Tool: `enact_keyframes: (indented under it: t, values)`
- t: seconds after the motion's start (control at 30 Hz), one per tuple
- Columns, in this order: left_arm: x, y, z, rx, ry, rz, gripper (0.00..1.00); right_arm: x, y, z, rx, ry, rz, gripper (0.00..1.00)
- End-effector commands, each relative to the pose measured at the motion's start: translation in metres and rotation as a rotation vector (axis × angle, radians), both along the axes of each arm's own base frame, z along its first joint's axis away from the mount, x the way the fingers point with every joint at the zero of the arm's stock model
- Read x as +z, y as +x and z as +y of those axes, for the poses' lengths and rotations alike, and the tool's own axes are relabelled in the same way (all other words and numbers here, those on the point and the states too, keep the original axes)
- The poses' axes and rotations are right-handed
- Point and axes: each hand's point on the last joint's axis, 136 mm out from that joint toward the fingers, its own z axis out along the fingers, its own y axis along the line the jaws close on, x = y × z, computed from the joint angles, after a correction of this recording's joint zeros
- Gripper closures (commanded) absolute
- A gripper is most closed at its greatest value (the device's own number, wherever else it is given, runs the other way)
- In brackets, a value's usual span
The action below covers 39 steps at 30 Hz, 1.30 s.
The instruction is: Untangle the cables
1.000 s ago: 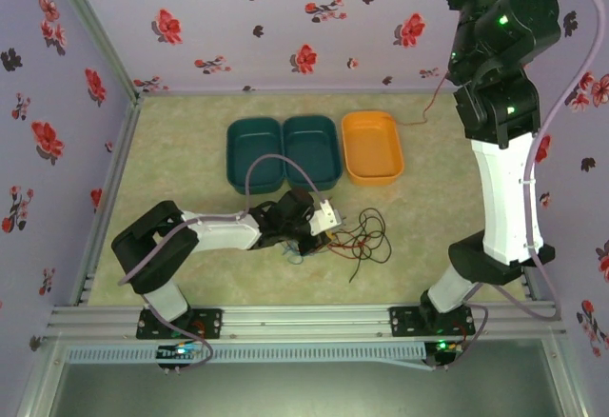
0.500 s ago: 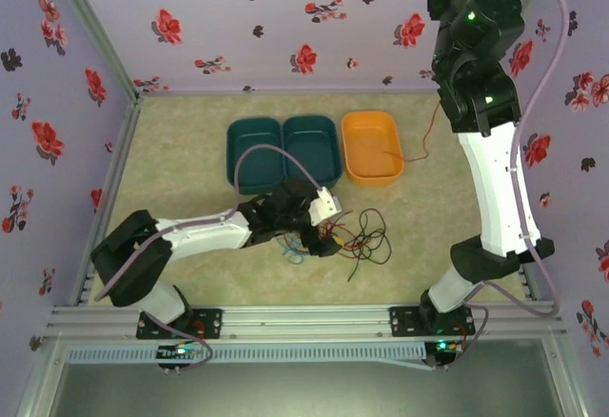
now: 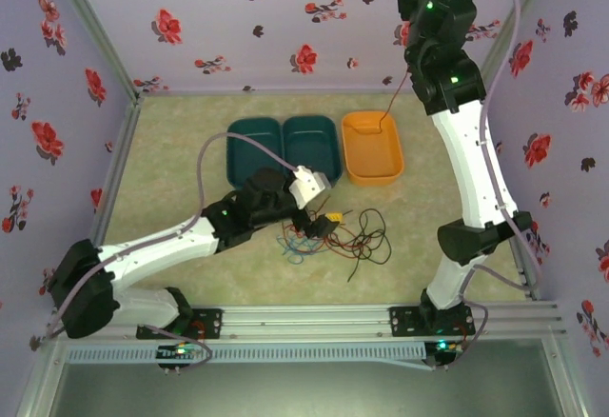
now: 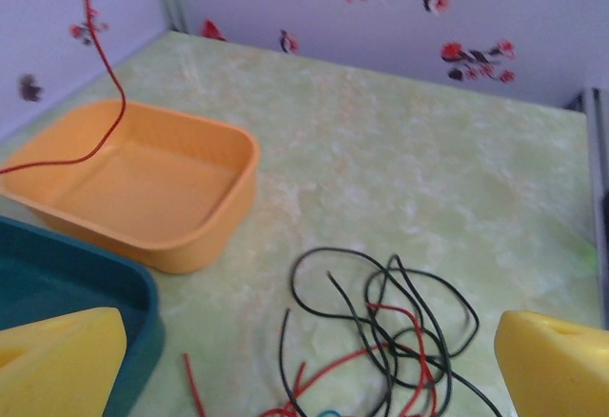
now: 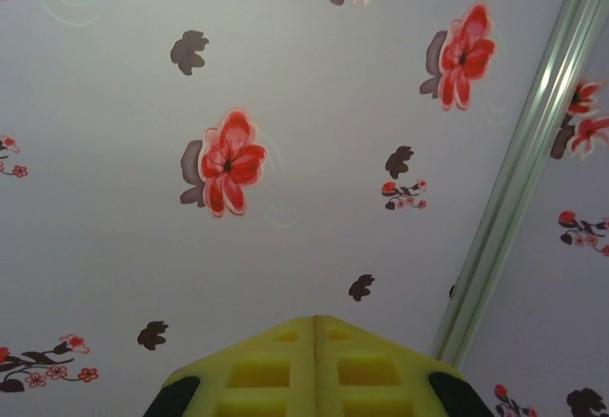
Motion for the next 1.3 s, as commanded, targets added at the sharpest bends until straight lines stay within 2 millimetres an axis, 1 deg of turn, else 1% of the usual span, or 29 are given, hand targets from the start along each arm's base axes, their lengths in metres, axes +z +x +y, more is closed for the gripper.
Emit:
enact_keyframes:
  t: [0.0,0.07,0.2,0.3,0.37,0.57,0.67,0.77,0.93,1.13,1.27]
  values:
    - [0.018,0.014,0.013,0.126,-0.039,-0.028,0.00,-0.009,0.010,0.001,0.001,0.036,0.001,1.00]
    - [0.023,0.018,0.017,0.154,-0.041,-0.038,0.00,-0.022,0.016,0.002,-0.007,0.035,0.028,1.00]
    - [0.028,0.029,0.026,0.240,-0.047,-0.045,0.00,-0.048,0.022,0.001,-0.015,0.052,0.084,1.00]
    - [0.028,0.038,0.031,0.301,-0.045,-0.036,0.00,-0.070,0.022,0.001,-0.017,0.062,0.129,1.00]
    - [0.029,0.042,0.032,0.323,-0.040,-0.035,0.00,-0.081,0.021,-0.001,-0.024,0.066,0.147,1.00]
    - [0.023,0.048,0.032,0.357,-0.048,0.006,0.00,-0.095,0.012,-0.007,-0.034,0.079,0.181,1.00]
    - [0.021,0.051,0.034,0.383,-0.052,0.020,0.00,-0.109,0.009,-0.009,-0.044,0.085,0.217,1.00]
    - [0.017,0.058,0.040,0.437,-0.049,0.042,0.00,-0.135,0.009,-0.007,-0.031,0.108,0.294,1.00]
    - [0.008,0.066,0.050,0.498,-0.048,0.087,0.00,-0.188,0.014,0.006,0.014,0.152,0.465,1.00]
    - [-0.005,0.068,0.052,0.520,-0.039,0.125,0.00,-0.240,0.024,0.020,0.060,0.233,0.613,1.00]
    - [-0.011,0.068,0.051,0.524,-0.032,0.141,0.00,-0.271,0.031,0.022,0.064,0.305,0.719,1.00]
